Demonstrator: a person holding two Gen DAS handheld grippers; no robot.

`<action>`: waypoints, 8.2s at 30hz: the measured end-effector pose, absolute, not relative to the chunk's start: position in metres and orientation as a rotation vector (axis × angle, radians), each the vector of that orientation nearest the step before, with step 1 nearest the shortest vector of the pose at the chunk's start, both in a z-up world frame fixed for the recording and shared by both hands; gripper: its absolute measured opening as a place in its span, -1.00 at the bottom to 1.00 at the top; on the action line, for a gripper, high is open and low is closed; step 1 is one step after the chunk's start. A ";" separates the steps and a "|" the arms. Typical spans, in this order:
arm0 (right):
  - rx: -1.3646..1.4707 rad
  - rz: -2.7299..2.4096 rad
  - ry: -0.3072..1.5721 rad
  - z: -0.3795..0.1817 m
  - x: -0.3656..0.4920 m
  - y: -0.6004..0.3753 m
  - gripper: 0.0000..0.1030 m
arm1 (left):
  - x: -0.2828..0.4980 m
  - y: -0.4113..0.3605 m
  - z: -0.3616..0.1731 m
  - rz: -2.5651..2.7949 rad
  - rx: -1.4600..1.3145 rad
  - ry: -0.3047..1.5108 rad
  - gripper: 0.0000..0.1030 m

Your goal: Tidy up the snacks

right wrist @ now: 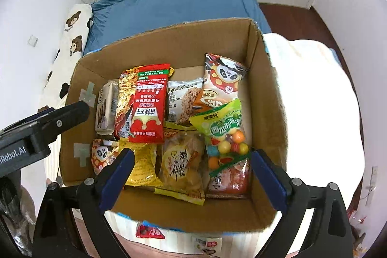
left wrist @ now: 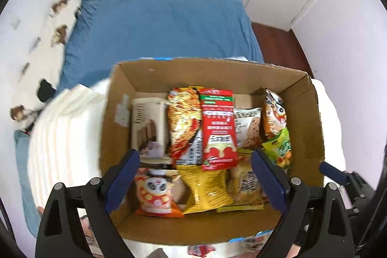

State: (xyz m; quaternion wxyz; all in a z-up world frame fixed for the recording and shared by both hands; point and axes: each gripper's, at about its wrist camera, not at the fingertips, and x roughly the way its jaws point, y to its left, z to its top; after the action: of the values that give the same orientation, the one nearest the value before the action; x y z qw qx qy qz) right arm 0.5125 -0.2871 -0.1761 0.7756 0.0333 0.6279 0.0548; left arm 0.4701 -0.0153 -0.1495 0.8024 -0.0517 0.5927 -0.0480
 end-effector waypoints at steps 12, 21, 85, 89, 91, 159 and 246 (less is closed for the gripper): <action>0.035 0.093 1.185 -0.125 0.446 -0.296 0.93 | 0.390 -0.011 -0.107 -0.056 -0.071 1.086 0.82; 0.050 0.108 1.094 -0.098 0.395 -0.305 0.93 | 0.338 -0.009 -0.081 -0.038 -0.066 0.991 0.83; 0.212 0.165 1.585 -0.336 0.260 -0.284 0.28 | 0.197 0.013 -0.343 -0.021 -0.377 1.581 0.34; 0.245 0.164 1.604 -0.338 0.261 -0.281 0.37 | 0.197 0.027 -0.347 -0.020 -0.459 1.586 0.40; 0.253 0.163 1.612 -0.340 0.261 -0.282 0.37 | 0.196 0.031 -0.348 -0.026 -0.466 1.589 0.40; 0.276 0.326 1.253 -0.148 0.456 -0.289 -0.07 | 0.416 -0.021 -0.158 -0.146 -0.173 1.255 -0.12; 0.034 0.138 0.775 0.046 0.171 -0.328 0.99 | 0.143 -0.021 0.026 0.040 -0.068 0.715 1.00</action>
State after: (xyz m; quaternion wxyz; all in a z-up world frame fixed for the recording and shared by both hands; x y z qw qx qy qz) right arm 0.1715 -0.3283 0.0455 0.9234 0.0164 0.3774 0.0673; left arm 0.1426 -0.0208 0.0265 0.9361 -0.0333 0.3497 0.0194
